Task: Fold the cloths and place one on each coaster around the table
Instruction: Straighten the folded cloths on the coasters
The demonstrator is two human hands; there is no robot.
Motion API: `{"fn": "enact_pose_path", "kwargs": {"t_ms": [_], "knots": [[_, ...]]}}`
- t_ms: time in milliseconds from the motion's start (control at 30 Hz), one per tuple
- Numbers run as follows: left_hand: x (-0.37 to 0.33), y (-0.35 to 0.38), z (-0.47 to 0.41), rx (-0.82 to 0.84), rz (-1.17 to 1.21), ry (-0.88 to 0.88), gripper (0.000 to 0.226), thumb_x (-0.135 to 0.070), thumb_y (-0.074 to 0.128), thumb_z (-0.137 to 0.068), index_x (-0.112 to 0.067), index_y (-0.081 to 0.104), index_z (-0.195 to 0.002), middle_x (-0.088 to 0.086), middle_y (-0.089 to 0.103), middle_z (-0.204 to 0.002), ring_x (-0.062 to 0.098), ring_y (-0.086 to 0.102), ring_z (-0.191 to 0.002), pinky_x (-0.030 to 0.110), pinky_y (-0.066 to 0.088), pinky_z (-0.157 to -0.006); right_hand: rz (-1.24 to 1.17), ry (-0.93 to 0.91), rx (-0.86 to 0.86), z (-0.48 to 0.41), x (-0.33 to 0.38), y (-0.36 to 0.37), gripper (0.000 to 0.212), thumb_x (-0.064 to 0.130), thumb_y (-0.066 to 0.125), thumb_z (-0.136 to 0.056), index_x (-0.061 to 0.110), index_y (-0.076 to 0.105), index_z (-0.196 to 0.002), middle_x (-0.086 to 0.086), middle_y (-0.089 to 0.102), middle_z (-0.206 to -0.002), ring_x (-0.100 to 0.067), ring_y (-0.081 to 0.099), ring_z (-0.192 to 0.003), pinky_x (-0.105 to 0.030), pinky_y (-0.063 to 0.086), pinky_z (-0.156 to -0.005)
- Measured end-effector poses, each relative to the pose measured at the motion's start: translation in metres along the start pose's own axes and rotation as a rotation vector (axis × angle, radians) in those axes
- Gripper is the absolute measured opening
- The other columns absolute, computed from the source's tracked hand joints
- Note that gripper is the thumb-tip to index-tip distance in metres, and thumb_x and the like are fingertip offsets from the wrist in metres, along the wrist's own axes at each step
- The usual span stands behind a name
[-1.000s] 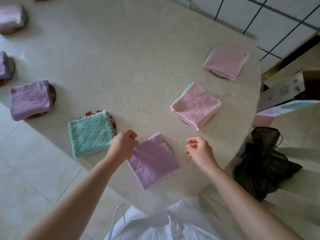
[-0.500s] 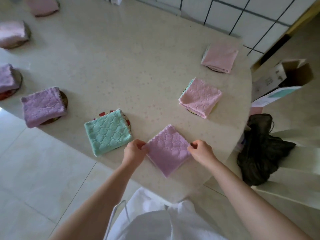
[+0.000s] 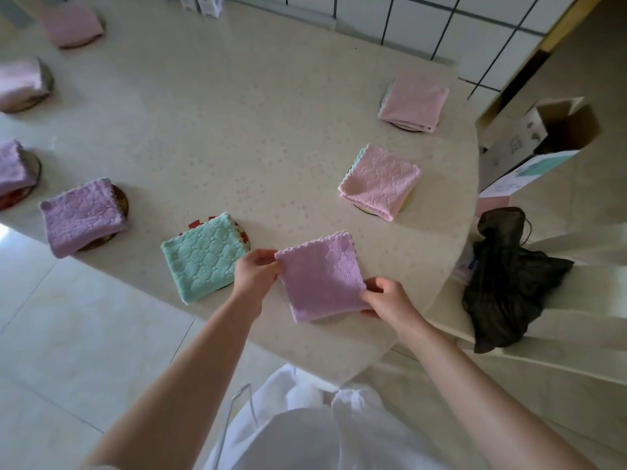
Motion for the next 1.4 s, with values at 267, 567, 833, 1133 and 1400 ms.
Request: {"fn": "enact_pose_path", "kwargs": {"t_ms": [267,567,833,1133,1400], "knots": [[-0.029,0.024,-0.032,0.167,-0.135,0.046,0.018,0.0,0.069,-0.081,-0.013,0.068,-0.094,0.008,0.069,-0.095,0.026,0.067,-0.091,0.041,0.058,-0.08,-0.417,0.125,-0.001,0.019,-0.027,0.029,0.014,-0.008,0.053,-0.088,0.0,0.059,-0.078,-0.016,0.058,-0.072,-0.024,0.056,-0.063,-0.035,0.049,-0.064],[-0.017,0.037,-0.051,0.357,-0.332,0.076,0.023,0.003,0.064,-0.079,-0.012,0.067,-0.095,0.004,0.07,-0.087,0.022,0.066,-0.076,0.044,0.058,-0.08,-0.497,0.238,-0.263,0.025,-0.054,0.057,0.016,-0.01,0.049,-0.086,0.002,0.049,-0.074,-0.006,0.04,-0.065,-0.017,0.042,-0.058,-0.03,0.046,-0.062],[0.015,0.014,-0.037,0.461,-0.636,0.165,0.02,-0.008,0.072,-0.071,-0.02,0.068,-0.087,0.003,0.072,-0.086,0.024,0.069,-0.082,0.041,0.058,-0.077,-0.339,0.18,-0.376,0.021,-0.048,0.059,0.016,-0.005,0.054,-0.081,0.005,0.058,-0.07,-0.015,0.057,-0.067,-0.026,0.057,-0.063,-0.044,0.049,-0.068],[0.025,0.004,-0.031,0.428,-0.553,0.139,0.014,-0.01,0.074,-0.075,-0.018,0.068,-0.085,0.002,0.071,-0.083,0.022,0.068,-0.077,0.041,0.059,-0.077,-0.277,0.133,-0.415,0.029,-0.047,0.061,0.008,0.006,0.059,-0.085,0.005,0.063,-0.092,-0.012,0.065,-0.083,-0.024,0.063,-0.071,-0.027,0.052,-0.06],[0.031,-0.008,-0.023,0.388,-0.54,0.093,0.015,-0.014,0.075,-0.077,-0.014,0.067,-0.09,0.004,0.071,-0.082,0.021,0.068,-0.075,0.041,0.059,-0.077,0.073,0.139,-0.441,0.033,-0.05,0.054,0.015,0.024,0.065,-0.083,0.012,0.061,-0.091,-0.006,0.067,-0.086,-0.027,0.065,-0.084,-0.029,0.045,-0.07]]}}
Point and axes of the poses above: each hand's wrist, its own z-axis away from the middle knuckle, its own y-axis out of the palm, x = y × z, the point moved 4 cm from there along -z, towards the middle knuckle
